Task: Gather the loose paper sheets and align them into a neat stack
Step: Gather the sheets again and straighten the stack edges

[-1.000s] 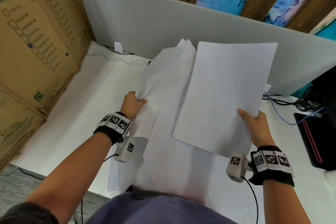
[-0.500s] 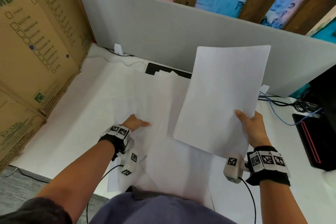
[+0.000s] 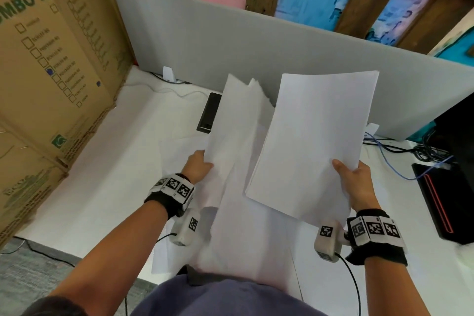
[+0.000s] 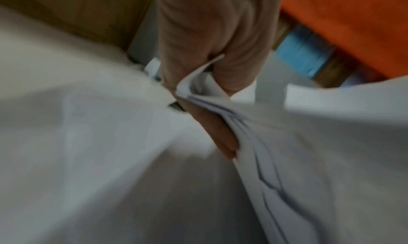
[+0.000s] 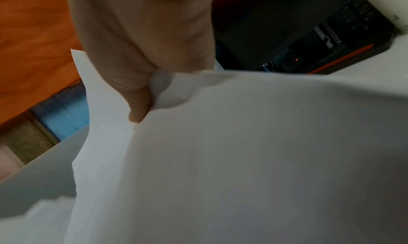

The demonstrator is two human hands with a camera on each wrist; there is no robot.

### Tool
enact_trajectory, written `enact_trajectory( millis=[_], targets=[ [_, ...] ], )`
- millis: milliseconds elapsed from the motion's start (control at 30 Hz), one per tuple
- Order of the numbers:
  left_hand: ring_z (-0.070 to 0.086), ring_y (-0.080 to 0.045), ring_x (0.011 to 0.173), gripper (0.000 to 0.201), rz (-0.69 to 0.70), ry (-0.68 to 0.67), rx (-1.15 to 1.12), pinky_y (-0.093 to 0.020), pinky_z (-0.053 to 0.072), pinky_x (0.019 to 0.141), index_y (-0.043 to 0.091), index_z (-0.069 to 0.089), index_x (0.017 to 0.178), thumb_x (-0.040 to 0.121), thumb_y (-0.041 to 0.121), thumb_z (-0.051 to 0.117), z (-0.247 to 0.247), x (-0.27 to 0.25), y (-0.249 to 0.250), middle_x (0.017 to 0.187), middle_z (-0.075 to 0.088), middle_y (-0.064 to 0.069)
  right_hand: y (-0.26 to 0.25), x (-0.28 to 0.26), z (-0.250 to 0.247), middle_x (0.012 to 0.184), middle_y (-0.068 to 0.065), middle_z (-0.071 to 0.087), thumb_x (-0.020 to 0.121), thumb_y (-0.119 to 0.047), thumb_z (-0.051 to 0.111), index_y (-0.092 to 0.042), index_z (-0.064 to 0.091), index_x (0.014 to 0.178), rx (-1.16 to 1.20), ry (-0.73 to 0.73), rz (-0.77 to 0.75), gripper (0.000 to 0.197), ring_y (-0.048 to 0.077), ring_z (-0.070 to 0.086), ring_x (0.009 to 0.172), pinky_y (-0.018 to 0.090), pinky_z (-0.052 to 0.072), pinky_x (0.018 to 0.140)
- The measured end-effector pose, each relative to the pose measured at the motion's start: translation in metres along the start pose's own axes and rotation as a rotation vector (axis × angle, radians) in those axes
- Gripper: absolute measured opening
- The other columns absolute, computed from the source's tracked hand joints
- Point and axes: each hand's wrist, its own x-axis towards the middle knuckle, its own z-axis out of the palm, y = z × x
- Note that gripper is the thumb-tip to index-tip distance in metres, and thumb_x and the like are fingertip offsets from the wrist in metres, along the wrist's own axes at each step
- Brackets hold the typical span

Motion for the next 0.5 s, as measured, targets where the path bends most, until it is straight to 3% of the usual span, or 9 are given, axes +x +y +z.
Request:
enact_trajectory(
  millis=[100, 233, 500],
  targets=[
    [0.057, -0.032, 0.111, 0.033, 0.095, 0.095, -0.003, -0.023, 0.042, 0.081, -0.004, 0.053, 0.122, 0.091, 0.002, 0.052, -0.032, -0.002, 0.026, 0.123, 0.058, -0.021, 0.003, 0.004, -0.002, 0.114, 0.02, 0.061, 0.091, -0.014, 0.057, 0.001, 0.054, 0.123, -0.026, 0.033, -0.005, 0.036, 0.028, 0.056, 0.092, 0.036, 0.044, 0.082],
    [0.058, -0.034, 0.109, 0.03, 0.169, 0.231, 0.015, -0.024, 0.041, 0.08, -0.005, 0.056, 0.119, 0.09, 0.001, 0.052, -0.071, -0.006, 0.052, 0.121, 0.059, -0.022, 0.004, 0.006, -0.003, 0.119, 0.018, 0.059, 0.091, -0.014, 0.057, 0.0, 0.053, 0.125, -0.051, 0.059, -0.002, 0.038, 0.031, 0.057, 0.099, 0.037, 0.045, 0.088],
    [0.055, -0.04, 0.108, 0.027, 0.285, 0.4, 0.031, -0.039, 0.045, 0.087, -0.005, 0.058, 0.115, 0.091, 0.0, 0.047, -0.115, -0.016, 0.083, 0.115, 0.06, -0.024, 0.008, 0.005, -0.001, 0.124, 0.023, 0.057, 0.091, -0.012, 0.057, 0.004, 0.052, 0.125, -0.211, 0.063, 0.048, 0.038, 0.037, 0.054, 0.113, 0.04, 0.043, 0.097]
  ],
)
